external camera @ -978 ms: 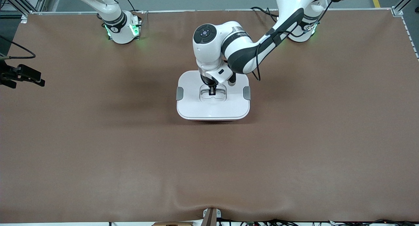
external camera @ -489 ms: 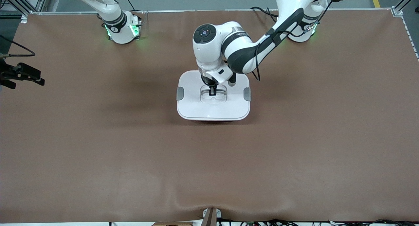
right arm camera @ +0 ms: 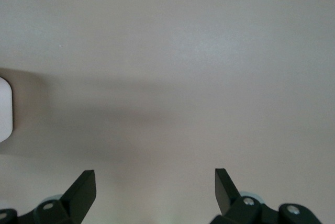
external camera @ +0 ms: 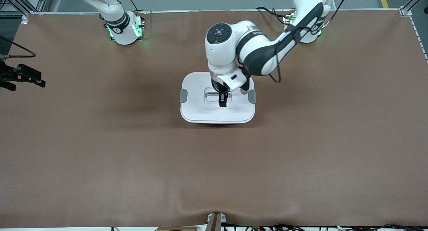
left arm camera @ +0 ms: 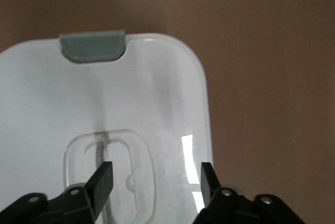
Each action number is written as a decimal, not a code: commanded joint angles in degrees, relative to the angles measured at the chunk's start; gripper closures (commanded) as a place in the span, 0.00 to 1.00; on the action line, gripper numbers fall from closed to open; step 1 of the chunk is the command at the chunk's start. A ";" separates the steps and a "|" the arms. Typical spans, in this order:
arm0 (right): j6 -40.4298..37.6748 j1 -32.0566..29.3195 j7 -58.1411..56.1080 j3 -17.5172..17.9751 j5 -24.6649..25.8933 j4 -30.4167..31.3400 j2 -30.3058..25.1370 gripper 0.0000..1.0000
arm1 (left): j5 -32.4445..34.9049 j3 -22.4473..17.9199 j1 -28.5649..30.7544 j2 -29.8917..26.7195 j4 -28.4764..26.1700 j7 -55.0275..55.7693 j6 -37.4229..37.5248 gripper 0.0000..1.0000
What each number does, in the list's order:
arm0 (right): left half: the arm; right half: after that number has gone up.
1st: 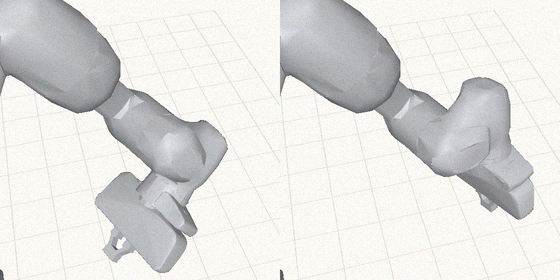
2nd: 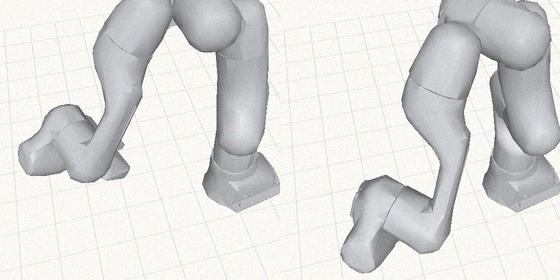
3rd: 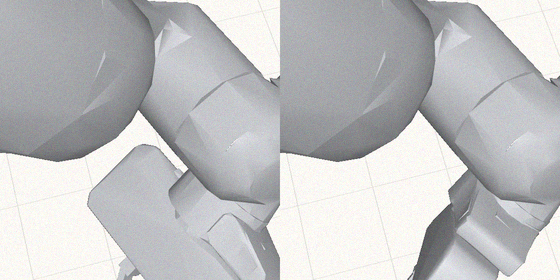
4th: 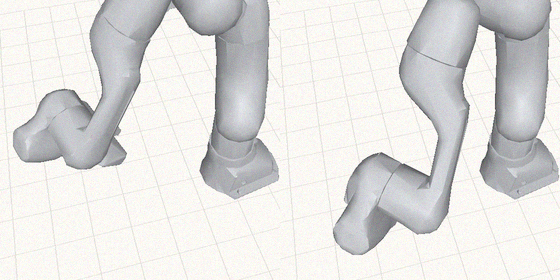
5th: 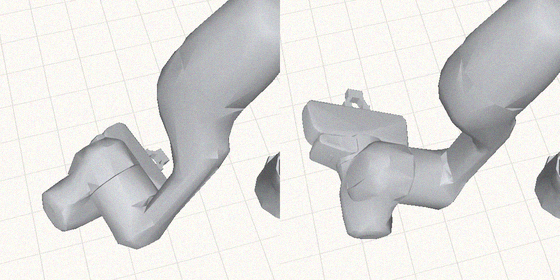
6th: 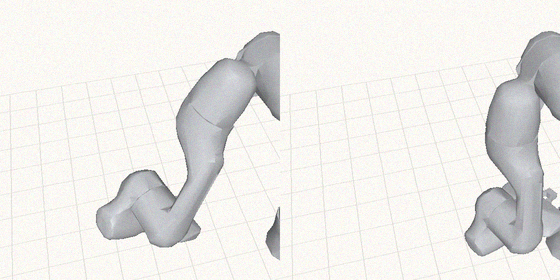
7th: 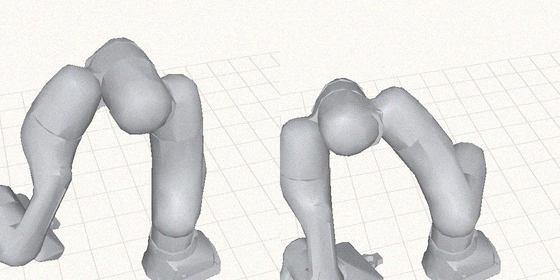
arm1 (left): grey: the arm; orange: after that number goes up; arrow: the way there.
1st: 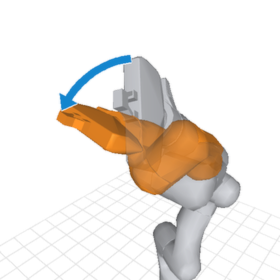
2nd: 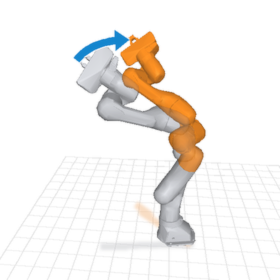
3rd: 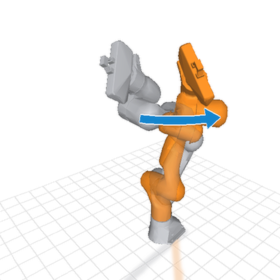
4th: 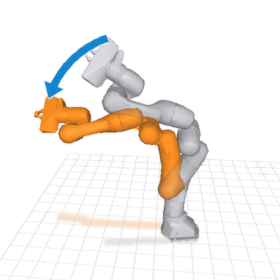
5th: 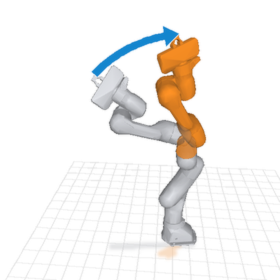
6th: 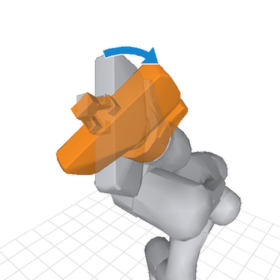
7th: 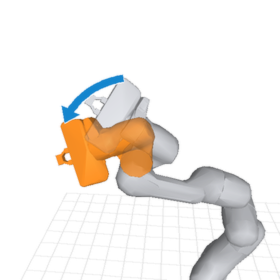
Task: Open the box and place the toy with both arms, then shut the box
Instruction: 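Release the lid handle and raise the left gripper away from the box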
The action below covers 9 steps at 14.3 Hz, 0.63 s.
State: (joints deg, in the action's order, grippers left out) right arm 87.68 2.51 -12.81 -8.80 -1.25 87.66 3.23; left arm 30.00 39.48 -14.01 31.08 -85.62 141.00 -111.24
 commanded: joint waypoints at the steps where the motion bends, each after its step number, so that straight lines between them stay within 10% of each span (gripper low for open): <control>1: -0.84 -1.80 -0.90 0.45 -0.33 0.23 -1.03 0.00 | -1.60 0.68 3.89 -4.09 0.28 -12.45 3.21 0.00; 9: -1.10 -2.95 -2.13 0.72 -0.51 0.14 -1.03 0.00 | -11.08 0.68 17.16 -12.71 0.37 -49.55 11.47 0.00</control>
State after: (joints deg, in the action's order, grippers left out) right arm 86.88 0.23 -14.23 -8.75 -1.30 87.62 3.19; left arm 21.47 39.66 0.28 20.91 -84.40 98.08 -101.81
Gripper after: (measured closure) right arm 0.000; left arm 0.000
